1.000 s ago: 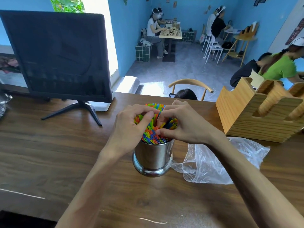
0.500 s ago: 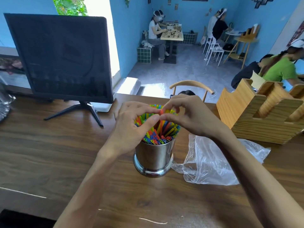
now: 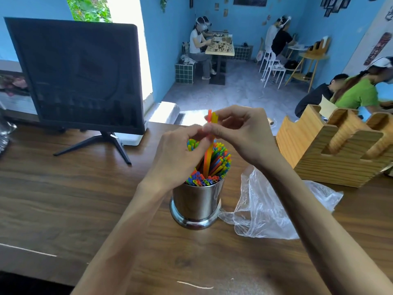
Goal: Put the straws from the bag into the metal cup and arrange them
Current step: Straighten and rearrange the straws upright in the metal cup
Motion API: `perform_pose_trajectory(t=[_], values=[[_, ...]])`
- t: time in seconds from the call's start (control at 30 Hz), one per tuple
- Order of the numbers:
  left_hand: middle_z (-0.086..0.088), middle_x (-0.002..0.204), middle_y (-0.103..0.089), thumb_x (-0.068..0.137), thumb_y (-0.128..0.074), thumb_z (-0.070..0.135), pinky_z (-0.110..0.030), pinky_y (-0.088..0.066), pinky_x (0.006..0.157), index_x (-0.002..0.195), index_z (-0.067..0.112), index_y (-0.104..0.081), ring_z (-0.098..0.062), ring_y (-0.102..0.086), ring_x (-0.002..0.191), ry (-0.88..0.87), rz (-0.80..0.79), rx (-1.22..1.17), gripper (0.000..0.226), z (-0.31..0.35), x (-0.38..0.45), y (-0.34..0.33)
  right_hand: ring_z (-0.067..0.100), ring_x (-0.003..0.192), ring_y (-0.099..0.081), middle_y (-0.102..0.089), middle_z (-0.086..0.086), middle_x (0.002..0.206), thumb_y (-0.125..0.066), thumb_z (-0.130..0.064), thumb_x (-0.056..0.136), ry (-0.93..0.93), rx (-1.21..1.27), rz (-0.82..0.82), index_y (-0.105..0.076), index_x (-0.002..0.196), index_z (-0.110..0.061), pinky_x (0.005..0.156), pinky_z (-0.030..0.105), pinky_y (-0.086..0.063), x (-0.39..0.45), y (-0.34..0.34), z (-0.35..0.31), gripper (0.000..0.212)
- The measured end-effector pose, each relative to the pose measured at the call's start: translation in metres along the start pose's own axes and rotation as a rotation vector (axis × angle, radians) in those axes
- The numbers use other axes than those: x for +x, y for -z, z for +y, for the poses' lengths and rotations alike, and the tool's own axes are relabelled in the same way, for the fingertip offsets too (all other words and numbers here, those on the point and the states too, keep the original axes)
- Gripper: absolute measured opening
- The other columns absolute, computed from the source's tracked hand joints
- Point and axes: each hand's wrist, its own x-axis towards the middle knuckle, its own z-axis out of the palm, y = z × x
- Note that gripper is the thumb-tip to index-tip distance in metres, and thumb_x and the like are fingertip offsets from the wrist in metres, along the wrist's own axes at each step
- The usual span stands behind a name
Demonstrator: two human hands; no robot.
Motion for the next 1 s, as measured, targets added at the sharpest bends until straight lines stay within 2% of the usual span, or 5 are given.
perform_pose_trajectory(t=[0.3,0.4,0.63,0.8,1.0], values=[[0.011,0.091,-0.075,0.102,-0.060,0.025,-0.023,-0.054,0.088,0.117,0.022,-0.068,-0.002,-0.071,0.091,0.090,-0.051,-0.224,0.017,0.003,0.007,-0.001,0.017,0.072,-0.072,-0.072,-0.002,0.080,-0.080,-0.013,0.087,0.092,0.118,0.198,-0.071,0.111,-0.018,0.060,0.026,-0.058,0.018,0.004,-0.025,0.026],[0.008,0.084,-0.076,0.098,-0.065,0.017,-0.023,-0.058,0.078,0.110,0.022,-0.070,-0.006,-0.071,0.076,0.146,0.015,-0.368,0.014,0.000,0.008,0.008,0.027,0.075,-0.073,-0.066,0.005,0.087,-0.079,-0.010,0.089,0.169,0.146,0.320,-0.057,0.129,-0.017,0.067,0.035,-0.062,0.019,0.007,-0.027,0.046],[0.002,0.075,-0.077,0.083,-0.076,0.015,-0.016,-0.051,0.056,0.093,0.013,-0.077,-0.006,-0.064,0.058,0.307,0.183,-0.630,0.010,-0.009,0.004,0.035,0.017,0.073,-0.072,-0.072,0.004,0.082,-0.073,-0.006,0.093,0.108,0.333,0.519,-0.070,0.111,-0.008,0.069,0.032,-0.061,0.013,0.006,-0.014,0.018],[0.000,0.069,-0.075,0.072,-0.074,0.023,-0.015,-0.056,0.059,0.089,0.010,-0.074,-0.006,-0.069,0.060,0.429,0.302,-0.924,0.022,-0.012,0.010,0.061,0.014,0.068,-0.071,-0.076,-0.002,0.076,-0.076,-0.007,0.089,-0.051,0.297,0.336,-0.075,0.092,-0.016,0.066,0.025,-0.055,-0.009,0.000,0.003,0.009],[0.002,0.084,-0.078,0.077,-0.074,0.027,-0.021,-0.058,0.070,0.091,0.017,-0.077,-0.011,-0.074,0.079,0.279,0.280,-0.881,0.018,0.002,0.033,0.070,0.014,0.075,-0.071,-0.076,-0.002,0.074,-0.088,-0.020,0.079,-0.087,-0.032,-0.057,-0.076,0.085,-0.023,0.074,0.025,-0.051,-0.025,-0.009,0.011,0.013]])
